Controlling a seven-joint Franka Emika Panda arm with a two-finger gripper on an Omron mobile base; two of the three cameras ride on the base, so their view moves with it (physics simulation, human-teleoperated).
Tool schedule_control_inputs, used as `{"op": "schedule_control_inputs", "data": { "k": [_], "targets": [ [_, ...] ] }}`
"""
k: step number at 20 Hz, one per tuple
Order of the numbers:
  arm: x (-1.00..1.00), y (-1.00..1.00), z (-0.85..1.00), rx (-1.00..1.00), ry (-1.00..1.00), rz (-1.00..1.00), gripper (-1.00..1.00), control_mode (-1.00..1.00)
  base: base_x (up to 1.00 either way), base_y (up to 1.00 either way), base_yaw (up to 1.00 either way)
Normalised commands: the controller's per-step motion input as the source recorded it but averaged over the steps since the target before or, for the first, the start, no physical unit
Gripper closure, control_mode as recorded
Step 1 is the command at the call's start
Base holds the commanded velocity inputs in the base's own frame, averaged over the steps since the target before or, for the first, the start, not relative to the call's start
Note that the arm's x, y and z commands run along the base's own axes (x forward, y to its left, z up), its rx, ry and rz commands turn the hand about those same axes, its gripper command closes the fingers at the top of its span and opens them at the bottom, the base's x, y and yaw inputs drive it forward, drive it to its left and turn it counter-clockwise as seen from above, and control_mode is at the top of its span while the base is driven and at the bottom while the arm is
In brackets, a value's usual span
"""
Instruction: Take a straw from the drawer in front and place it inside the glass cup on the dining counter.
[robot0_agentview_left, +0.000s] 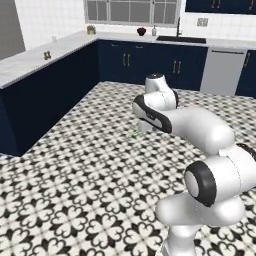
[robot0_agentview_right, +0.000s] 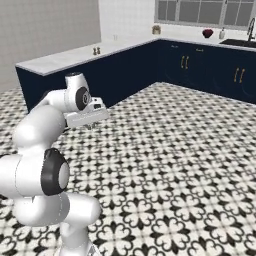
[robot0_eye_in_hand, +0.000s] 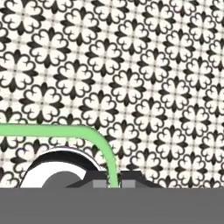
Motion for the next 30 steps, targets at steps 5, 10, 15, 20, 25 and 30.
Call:
{"op": "schedule_control_inputs", "data": {
  "k": [5,10,15,20,25,30],
  "targets": [
    [0.0,0.0,0.0,0.0,0.0,0.0,1.0,1.0,0.31,1.0,-0.16],
    [0.0,0.0,0.0,0.0,0.0,0.0,1.0,1.0,0.11,1.0,-0.22],
    [0.0,0.0,0.0,0.0,0.0,0.0,1.0,1.0,0.0,1.0,-0.24],
    [0.0,0.0,0.0,0.0,0.0,0.0,1.0,1.0,-0.02,1.0,-0.25],
    [0.0,0.0,0.0,0.0,0.0,0.0,1.0,1.0,-0.05,1.0,-0.25],
    [0.0,0.0,0.0,0.0,0.0,0.0,1.0,1.0,-0.06,1.0,-0.25]
  ]
}}
